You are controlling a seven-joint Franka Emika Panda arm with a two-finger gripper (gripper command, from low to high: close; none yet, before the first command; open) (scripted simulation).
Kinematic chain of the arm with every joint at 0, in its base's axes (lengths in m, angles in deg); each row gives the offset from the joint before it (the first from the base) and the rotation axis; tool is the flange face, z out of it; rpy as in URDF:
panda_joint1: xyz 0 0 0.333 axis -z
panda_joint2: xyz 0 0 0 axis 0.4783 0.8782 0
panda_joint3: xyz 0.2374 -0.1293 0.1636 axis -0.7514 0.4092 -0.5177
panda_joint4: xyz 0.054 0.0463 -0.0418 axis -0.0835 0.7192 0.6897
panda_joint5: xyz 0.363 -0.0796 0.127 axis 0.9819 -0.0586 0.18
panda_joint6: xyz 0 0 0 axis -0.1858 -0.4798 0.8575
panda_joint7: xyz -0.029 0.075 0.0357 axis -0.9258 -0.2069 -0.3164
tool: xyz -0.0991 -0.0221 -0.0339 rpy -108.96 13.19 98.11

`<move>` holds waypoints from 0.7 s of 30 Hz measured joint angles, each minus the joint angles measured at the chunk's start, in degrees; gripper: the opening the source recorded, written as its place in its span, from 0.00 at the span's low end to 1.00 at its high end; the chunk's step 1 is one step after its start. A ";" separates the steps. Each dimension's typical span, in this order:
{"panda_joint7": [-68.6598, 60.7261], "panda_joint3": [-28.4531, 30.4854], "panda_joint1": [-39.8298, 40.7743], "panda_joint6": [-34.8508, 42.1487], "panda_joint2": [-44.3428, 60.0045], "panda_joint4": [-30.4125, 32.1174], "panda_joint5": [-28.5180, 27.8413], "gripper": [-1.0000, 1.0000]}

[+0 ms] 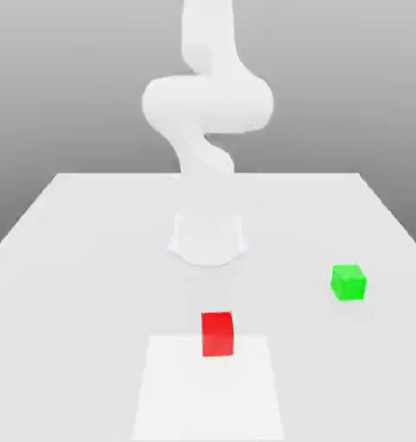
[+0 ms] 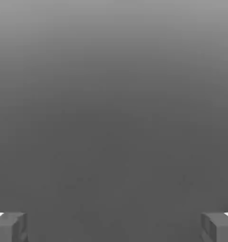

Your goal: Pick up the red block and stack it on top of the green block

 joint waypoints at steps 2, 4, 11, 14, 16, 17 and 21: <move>-0.19 -0.01 -0.21 -2.76 3.33 3.69 0.07 0.50; -0.38 -0.04 -0.41 -5.46 6.61 7.31 0.14 0.50; -0.95 -0.15 -1.21 -14.97 18.23 20.35 0.22 0.50; -1.27 -0.45 -1.38 -19.42 23.90 26.48 0.36 0.50; -1.41 -0.59 -1.56 -23.50 29.14 30.29 0.32 0.50; -1.42 -0.65 -1.62 -26.43 32.96 31.51 0.26 0.50; -1.26 -0.63 -1.74 -36.49 45.54 32.20 -0.15 0.50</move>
